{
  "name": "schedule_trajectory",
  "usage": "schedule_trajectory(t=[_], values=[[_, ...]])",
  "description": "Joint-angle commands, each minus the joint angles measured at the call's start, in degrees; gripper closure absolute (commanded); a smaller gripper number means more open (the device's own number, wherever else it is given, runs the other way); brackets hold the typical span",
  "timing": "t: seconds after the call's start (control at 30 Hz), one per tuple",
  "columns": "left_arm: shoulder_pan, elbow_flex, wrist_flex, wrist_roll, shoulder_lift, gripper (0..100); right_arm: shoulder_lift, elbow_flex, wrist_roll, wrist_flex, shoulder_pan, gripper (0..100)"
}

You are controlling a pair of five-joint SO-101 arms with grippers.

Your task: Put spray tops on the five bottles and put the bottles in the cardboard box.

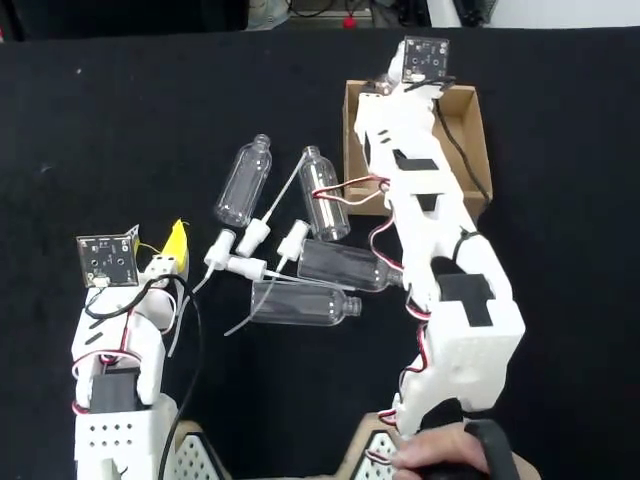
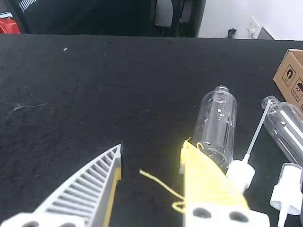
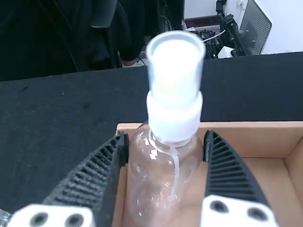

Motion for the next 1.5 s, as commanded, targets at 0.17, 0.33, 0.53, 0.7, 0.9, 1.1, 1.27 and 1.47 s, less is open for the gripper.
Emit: schedule_trajectory(t=[0.17,0.33,0.53,0.7,0.9,1.1,1.27,1.47], values=[[0.6,1.2,0.1,0.2,-1.0,80,3.1,-8.0,2.4,-2.0,1.3,76.9],[0.6,1.2,0.1,0.1,-1.0,80,4.6,-8.2,1.9,-1.9,1.4,76.9],[0.6,1.2,-0.1,0.0,-1.0,80,4.9,-8.1,1.9,-1.6,1.3,76.9],[0.6,1.2,-0.1,0.0,-1.0,80,5.0,-8.1,1.9,-1.5,0.4,76.5],[0.6,1.2,-0.1,-0.1,-1.0,80,5.0,-8.4,2.2,-0.2,-1.3,76.4],[0.6,1.2,0.0,-0.1,-1.0,80,5.0,-8.7,2.3,0.1,-1.7,76.4],[0.6,1.2,0.0,-0.1,-1.0,80,5.0,-8.7,2.2,0.1,-1.8,76.4],[0.6,1.2,0.1,-0.1,-1.0,80,5.1,-8.4,1.9,0.4,-1.8,73.9]])
